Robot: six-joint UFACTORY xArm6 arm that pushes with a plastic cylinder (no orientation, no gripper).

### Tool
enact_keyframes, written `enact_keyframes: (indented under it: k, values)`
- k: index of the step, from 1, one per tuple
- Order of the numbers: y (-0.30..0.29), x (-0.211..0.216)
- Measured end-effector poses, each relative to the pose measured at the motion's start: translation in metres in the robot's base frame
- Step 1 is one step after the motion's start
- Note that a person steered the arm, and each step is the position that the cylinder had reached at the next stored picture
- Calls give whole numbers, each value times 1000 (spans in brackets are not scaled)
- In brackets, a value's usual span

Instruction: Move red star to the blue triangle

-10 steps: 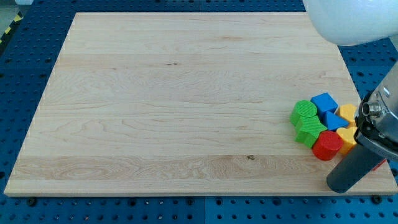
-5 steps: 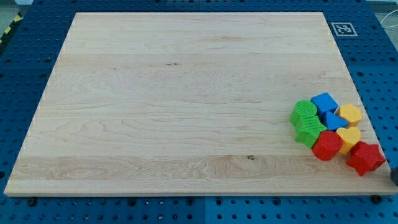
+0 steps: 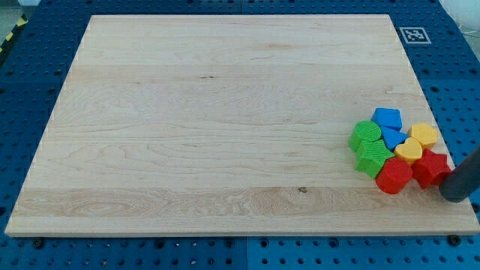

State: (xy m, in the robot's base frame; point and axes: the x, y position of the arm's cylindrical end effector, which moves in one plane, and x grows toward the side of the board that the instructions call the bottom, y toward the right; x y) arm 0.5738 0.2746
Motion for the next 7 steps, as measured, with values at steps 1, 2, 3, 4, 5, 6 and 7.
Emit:
enact_keyframes:
  k: [1,2,3,4,5,6,7]
  values:
    - [-4,-35]
    - [-7,-60]
    - [6,-65]
    - [-20,-78]
    - [-50,-90]
    - [-74,-101]
    - [-70,-112]
